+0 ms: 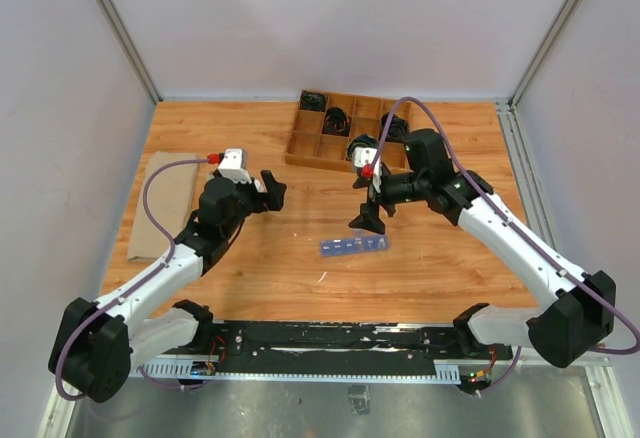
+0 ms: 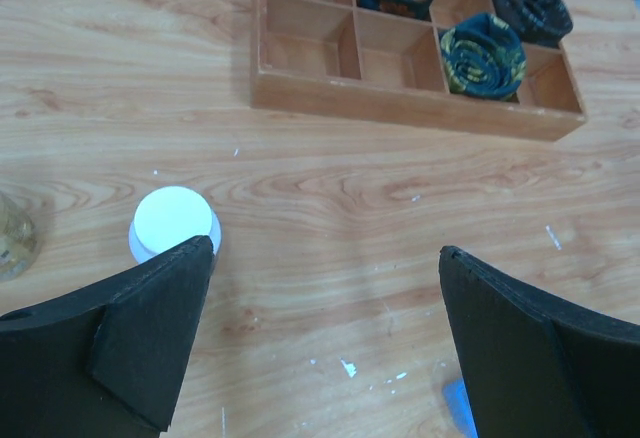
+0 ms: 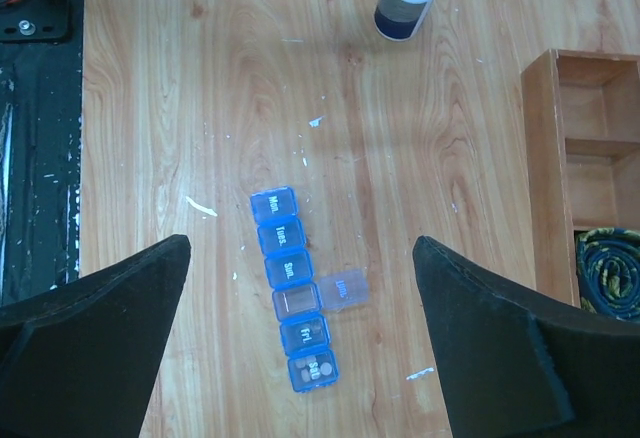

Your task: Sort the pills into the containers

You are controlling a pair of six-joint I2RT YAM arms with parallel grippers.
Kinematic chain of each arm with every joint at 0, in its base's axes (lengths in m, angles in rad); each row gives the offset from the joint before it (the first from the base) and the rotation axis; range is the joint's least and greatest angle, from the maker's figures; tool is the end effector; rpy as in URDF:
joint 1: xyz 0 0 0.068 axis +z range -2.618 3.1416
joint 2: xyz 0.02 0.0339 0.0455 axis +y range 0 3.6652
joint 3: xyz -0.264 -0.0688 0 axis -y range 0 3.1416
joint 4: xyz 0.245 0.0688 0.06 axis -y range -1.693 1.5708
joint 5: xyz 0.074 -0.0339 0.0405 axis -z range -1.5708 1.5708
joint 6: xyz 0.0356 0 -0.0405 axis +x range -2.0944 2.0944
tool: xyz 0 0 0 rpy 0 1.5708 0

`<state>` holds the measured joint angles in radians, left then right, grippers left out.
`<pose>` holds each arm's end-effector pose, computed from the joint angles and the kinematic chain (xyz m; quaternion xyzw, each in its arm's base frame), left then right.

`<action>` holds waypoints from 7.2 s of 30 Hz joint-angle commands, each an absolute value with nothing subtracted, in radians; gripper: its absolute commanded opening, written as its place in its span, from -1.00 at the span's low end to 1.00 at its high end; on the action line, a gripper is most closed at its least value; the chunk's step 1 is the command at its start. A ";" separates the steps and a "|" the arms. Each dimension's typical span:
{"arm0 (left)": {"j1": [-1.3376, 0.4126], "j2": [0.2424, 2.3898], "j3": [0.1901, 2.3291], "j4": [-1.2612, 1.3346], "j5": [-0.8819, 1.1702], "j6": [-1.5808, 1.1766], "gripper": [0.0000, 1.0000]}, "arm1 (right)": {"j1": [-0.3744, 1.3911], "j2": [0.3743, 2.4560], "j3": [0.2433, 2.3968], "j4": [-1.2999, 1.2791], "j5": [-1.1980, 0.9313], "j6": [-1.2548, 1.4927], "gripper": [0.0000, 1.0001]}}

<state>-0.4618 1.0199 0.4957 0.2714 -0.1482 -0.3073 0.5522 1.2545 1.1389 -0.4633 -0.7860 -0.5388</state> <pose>0.2080 -0.0976 0.2404 0.0156 0.7896 -0.1748 0.5880 0.2177 0.1637 0.3415 -0.5773 0.6000 0.3398 0.4373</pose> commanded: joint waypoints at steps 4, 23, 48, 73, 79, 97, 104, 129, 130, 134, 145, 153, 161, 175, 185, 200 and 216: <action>-0.416 1.042 0.556 0.249 -0.085 -0.312 0.98 | 0.489 1.239 1.037 -0.366 -0.846 -0.482 0.93; -0.317 1.138 0.704 0.179 -0.185 -0.311 0.89 | 0.462 1.243 1.030 -0.372 -0.863 -0.494 0.93; -0.317 1.498 0.871 0.004 -0.333 -0.242 0.30 | 0.459 1.245 1.025 -0.372 -0.885 -0.488 0.94; -0.373 1.505 0.873 -0.044 -0.421 -0.242 0.10 | 0.454 1.247 1.026 -0.373 -0.899 -0.485 0.94; -0.378 1.501 0.870 -0.052 -0.427 -0.245 0.10 | 0.453 1.247 1.025 -0.374 -0.900 -0.483 0.94; -0.397 1.370 0.829 -0.063 -0.331 -0.277 -0.90 | 0.453 1.252 1.020 -0.375 -0.920 -0.493 0.94; -0.414 1.141 0.638 0.109 0.074 -0.412 -0.99 | 0.446 1.191 1.003 -0.375 -1.013 -0.534 0.94; -0.770 0.933 0.367 0.673 0.154 -0.753 -0.99 | 0.488 1.076 0.743 0.034 -1.000 -0.425 0.97; -0.777 0.935 0.367 0.673 0.133 -0.757 -1.00 | 0.491 1.078 0.741 0.041 -0.995 -0.420 0.98; -0.805 0.950 0.375 0.673 0.072 -0.774 -0.99 | 0.524 1.090 0.726 0.075 -0.964 -0.394 0.97; -0.868 0.994 0.414 0.673 -0.039 -0.777 -1.00 | 0.640 1.151 0.737 0.067 -0.806 -0.415 0.94; -0.881 0.996 0.425 0.675 -0.042 -0.792 -0.99 | 0.673 1.157 0.745 0.073 -0.798 -0.405 0.64; -0.888 1.004 0.424 0.697 -0.020 -0.806 -0.99 | 0.676 1.139 0.729 0.122 -0.841 -0.368 0.54; -0.897 1.015 0.436 0.706 -0.003 -0.811 -1.00 | 0.689 1.160 0.742 0.101 -0.863 -0.367 0.38; -0.900 1.011 0.435 0.709 -0.003 -0.814 -0.99 | 0.692 1.163 0.750 0.085 -0.844 -0.373 0.36; -0.905 1.002 0.428 0.713 -0.006 -0.818 -1.00 | 0.692 1.164 0.758 0.069 -0.840 -0.373 0.26; -0.911 0.966 0.414 0.725 0.005 -0.817 -0.31 | 0.667 1.151 0.805 -0.030 -0.951 -0.411 -0.79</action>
